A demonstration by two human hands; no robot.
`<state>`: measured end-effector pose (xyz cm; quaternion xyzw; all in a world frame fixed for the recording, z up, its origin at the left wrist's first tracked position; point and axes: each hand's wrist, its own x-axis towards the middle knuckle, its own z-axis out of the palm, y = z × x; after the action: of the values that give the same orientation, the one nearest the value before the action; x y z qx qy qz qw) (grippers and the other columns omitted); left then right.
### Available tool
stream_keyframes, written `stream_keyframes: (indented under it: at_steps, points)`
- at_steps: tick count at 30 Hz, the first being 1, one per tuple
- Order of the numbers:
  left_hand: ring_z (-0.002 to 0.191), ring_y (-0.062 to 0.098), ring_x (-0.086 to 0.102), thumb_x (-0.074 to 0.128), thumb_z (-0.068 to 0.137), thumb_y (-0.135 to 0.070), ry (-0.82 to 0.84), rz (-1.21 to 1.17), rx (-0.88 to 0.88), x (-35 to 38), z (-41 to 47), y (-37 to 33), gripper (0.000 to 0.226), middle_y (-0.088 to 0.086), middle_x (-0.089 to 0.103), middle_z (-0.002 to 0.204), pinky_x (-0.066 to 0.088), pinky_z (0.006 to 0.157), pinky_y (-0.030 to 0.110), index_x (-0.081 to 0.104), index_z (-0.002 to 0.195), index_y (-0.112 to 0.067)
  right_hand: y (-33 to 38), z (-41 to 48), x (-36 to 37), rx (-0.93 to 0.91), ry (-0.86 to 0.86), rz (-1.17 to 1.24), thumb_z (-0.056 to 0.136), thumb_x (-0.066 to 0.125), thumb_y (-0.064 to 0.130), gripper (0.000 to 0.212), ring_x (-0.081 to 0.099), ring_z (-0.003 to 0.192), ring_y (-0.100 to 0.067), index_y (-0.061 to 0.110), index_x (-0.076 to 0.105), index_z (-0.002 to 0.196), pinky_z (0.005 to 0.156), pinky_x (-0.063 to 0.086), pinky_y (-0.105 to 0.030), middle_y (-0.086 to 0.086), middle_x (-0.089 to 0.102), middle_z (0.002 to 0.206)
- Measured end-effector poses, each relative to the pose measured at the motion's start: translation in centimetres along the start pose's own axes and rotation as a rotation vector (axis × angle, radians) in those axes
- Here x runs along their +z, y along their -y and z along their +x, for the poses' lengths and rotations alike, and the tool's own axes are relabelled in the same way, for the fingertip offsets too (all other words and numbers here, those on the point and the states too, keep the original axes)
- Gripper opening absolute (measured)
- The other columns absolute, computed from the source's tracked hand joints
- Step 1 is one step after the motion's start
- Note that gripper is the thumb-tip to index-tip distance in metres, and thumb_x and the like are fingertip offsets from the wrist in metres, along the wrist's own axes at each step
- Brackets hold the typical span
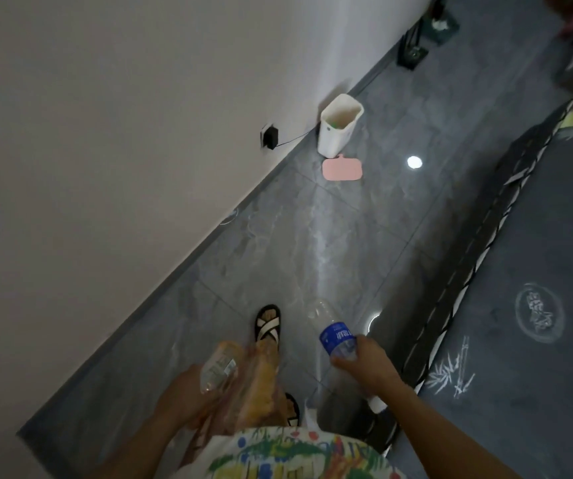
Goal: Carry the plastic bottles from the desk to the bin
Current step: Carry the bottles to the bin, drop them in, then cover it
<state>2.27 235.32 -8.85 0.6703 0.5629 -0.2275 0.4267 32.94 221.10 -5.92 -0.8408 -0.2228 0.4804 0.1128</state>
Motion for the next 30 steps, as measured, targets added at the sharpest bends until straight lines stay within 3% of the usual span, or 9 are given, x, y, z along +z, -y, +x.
stream_keyframes:
  at_steps: [4,8,11,14,17,20,24,30]
  points:
    - [0.108,0.026,0.062,0.067,0.07,-0.049,0.017,0.079,0.002,-4.6,5.6,-4.6,0.066,0.013,0.062,0.123,0.048,0.082,0.03,0.051,0.121,-0.011,2.1,4.9,-3.8,0.06,-0.051,0.052,0.075,0.074,0.032,0.053,0.061,0.099,-0.022,0.01,0.05,0.117,0.089,0.053,-0.036,-0.011,0.059,0.112]
    - [0.108,0.026,0.062,0.07,0.077,-0.039,0.034,0.129,0.054,-10.0,11.4,-10.8,0.057,0.013,0.063,0.124,0.047,0.08,0.028,0.052,0.124,-0.011,3.1,8.6,-8.0,0.152,-0.069,0.08,0.073,0.076,0.033,0.051,0.062,0.085,-0.017,0.008,0.055,0.112,0.067,0.046,-0.023,-0.009,0.062,0.102]
    - [0.103,0.025,0.064,0.071,0.076,-0.039,0.069,0.176,0.131,-13.6,15.5,-16.9,0.055,0.011,0.066,0.119,0.049,0.077,0.028,0.054,0.12,-0.011,3.1,10.6,-10.5,0.235,-0.089,0.107,0.073,0.076,0.037,0.054,0.059,0.077,-0.01,0.008,0.054,0.113,0.062,0.042,-0.02,-0.001,0.06,0.093]
    - [0.103,0.027,0.064,0.071,0.076,-0.041,0.097,0.217,0.204,-16.4,18.9,-23.6,0.058,0.012,0.064,0.119,0.053,0.084,0.035,0.052,0.121,-0.009,2.6,12.3,-12.5,0.327,-0.117,0.138,0.071,0.076,0.041,0.06,0.062,0.088,-0.018,0.008,0.052,0.115,0.076,0.048,-0.028,-0.006,0.063,0.104]
    - [0.107,0.027,0.062,0.072,0.076,-0.038,0.11,0.242,0.264,-18.0,21.9,-30.1,0.059,0.012,0.062,0.123,0.052,0.088,0.037,0.051,0.123,-0.009,2.1,13.7,-14.6,0.402,-0.144,0.191,0.072,0.076,0.041,0.061,0.057,0.086,-0.019,0.007,0.052,0.117,0.077,0.044,-0.028,-0.008,0.06,0.104]
    - [0.105,0.026,0.062,0.071,0.077,-0.038,0.138,0.245,0.319,-18.5,24.8,-36.1,0.055,0.011,0.063,0.121,0.05,0.081,0.032,0.053,0.121,-0.01,1.5,15.9,-17.4,0.445,-0.143,0.172,0.072,0.075,0.044,0.063,0.053,0.081,-0.02,0.006,0.053,0.118,0.074,0.041,-0.026,-0.009,0.061,0.106]
    - [0.1,0.025,0.063,0.072,0.077,-0.04,0.12,0.278,0.326,-18.5,28.5,-42.9,0.053,0.012,0.065,0.116,0.039,0.069,0.024,0.052,0.115,-0.008,0.9,20.1,-22.4,0.461,-0.114,0.168,0.072,0.074,0.046,0.07,0.059,0.097,-0.023,0.005,0.048,0.122,0.085,0.047,-0.03,-0.012,0.059,0.117]
    - [0.094,0.019,0.061,0.069,0.079,-0.042,0.111,0.331,0.261,-19.2,32.7,-51.1,0.052,0.009,0.065,0.116,0.04,0.067,0.023,0.052,0.116,-0.01,1.9,27.6,-33.9,0.413,-0.133,0.177,0.073,0.074,0.04,0.065,0.059,0.1,-0.022,0.008,0.047,0.122,0.091,0.05,-0.035,-0.01,0.056,0.116]
